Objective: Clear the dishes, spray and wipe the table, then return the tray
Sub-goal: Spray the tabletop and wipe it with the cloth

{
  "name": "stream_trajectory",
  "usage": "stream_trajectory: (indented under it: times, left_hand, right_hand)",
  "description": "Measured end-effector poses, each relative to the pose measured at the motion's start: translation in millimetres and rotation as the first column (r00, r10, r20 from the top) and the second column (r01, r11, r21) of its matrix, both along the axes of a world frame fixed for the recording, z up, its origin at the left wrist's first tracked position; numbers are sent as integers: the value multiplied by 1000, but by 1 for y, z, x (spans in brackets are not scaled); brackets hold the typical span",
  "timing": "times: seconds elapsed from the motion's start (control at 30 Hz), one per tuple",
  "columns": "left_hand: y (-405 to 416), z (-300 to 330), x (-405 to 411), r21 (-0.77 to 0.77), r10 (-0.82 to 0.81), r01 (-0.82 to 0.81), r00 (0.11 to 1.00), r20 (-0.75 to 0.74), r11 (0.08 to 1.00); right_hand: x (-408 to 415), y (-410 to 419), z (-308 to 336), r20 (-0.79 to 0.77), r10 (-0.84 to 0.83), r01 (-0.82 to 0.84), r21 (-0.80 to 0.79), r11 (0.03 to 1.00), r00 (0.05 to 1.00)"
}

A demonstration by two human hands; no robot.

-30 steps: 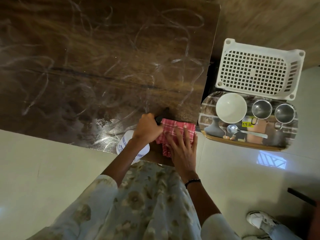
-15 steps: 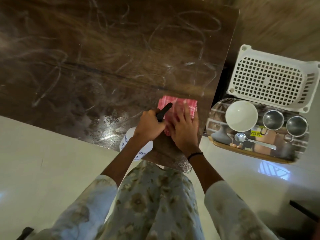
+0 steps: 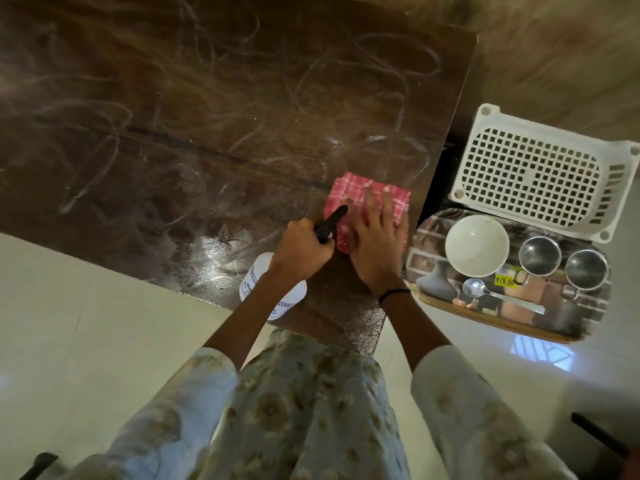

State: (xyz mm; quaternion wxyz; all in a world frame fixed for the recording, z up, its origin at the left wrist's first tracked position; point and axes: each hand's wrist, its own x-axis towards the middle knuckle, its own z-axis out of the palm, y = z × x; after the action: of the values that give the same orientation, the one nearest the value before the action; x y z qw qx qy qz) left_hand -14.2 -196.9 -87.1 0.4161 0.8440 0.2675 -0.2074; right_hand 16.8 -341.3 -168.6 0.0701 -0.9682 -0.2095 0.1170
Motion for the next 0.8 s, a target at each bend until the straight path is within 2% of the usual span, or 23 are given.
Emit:
stream_trajectory:
  times: [0.17, 0.23, 0.37, 0.5, 0.67, 0.8]
  left_hand:
    - [-7, 6, 13, -14, -28, 28, 1000, -12, 1000]
    - [-13, 8, 22, -20, -60, 59, 998, -28, 998]
    - [-31, 12, 42, -47, -126, 127, 992, 10, 991]
    - [-43, 14, 61, -55, -189, 190, 982, 23, 980]
    - [-49, 12, 74, -26, -163, 163, 987, 9, 986]
    - [-47, 10, 78, -34, -176, 176, 984, 16, 984]
  right_hand:
    - [-39, -35, 0, -26, 231, -230, 21, 973, 973]
    - [-36, -57, 0, -25, 170, -170, 16, 985, 985]
    - [-6, -61, 3, -2, -71, 71, 0, 997, 997]
    - [11, -58, -3, 16, -44, 44, -27, 999, 999]
    - [9, -61, -6, 20, -29, 30, -51, 998, 999]
    - [9, -59, -3, 45, -44, 43, 13, 999, 998]
